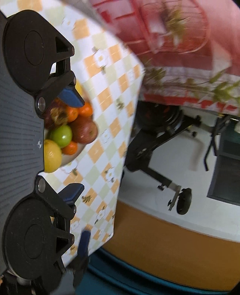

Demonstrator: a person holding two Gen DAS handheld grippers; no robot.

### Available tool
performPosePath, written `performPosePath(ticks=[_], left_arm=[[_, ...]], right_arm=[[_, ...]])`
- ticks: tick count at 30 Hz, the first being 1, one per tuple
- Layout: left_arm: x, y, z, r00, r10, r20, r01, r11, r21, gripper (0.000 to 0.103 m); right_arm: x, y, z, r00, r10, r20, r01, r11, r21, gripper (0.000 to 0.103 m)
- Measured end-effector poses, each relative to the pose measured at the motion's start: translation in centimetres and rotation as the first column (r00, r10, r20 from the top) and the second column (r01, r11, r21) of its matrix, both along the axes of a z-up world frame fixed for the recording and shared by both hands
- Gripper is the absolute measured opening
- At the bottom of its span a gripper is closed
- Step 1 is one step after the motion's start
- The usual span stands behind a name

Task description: Organize fruits

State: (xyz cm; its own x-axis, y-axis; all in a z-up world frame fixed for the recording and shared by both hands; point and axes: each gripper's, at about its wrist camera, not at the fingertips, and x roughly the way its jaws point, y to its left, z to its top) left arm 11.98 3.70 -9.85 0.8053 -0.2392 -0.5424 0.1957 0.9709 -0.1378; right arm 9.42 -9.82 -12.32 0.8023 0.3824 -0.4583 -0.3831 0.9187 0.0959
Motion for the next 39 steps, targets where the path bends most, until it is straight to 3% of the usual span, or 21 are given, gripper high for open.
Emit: performPosePath(ticks=[3,8,12,24,30,39], left_arm=[[-1.1,-0.7,1.7,0.999,0.014,0.035,-0.015,0.999,0.033,0.091],[-2.7,-1.1,4.3,0.998,0.006,0.067,-0.006,1.000,-0.006,0.091],[-3.9,-2.2,5.9,0.994,0.011,0.106,-0.013,1.000,0.023,0.091],[-7.6,-5.5,8.3,0.980,0.009,0.201,-0.040,0.988,0.150,0.094],[-8.7,-5.6,8.9,0.977,0.017,0.214,-0.048,0.989,0.140,0.095],[-9.3,-6.1,9.3,0.964,0.028,0.264,-0.080,0.979,0.188,0.095]], right_arm=[[-1.6,-1.6,1.7,0.993,-0.112,0.024,0.111,0.992,0.059,0.103],[-4.2,-3.9,4.6,0.970,-0.242,0.025,0.238,0.965,0.113,0.103],[-6.5,-5.3,6.9,0.957,-0.290,0.030,0.284,0.950,0.128,0.103],[-10.3,-6.0,10.3,0.935,-0.348,0.064,0.336,0.930,0.153,0.103],[-11.1,-5.6,10.7,0.935,-0.346,0.073,0.334,0.932,0.142,0.103],[-11.1,-5.2,10.9,0.938,-0.340,0.068,0.329,0.934,0.139,0.103]])
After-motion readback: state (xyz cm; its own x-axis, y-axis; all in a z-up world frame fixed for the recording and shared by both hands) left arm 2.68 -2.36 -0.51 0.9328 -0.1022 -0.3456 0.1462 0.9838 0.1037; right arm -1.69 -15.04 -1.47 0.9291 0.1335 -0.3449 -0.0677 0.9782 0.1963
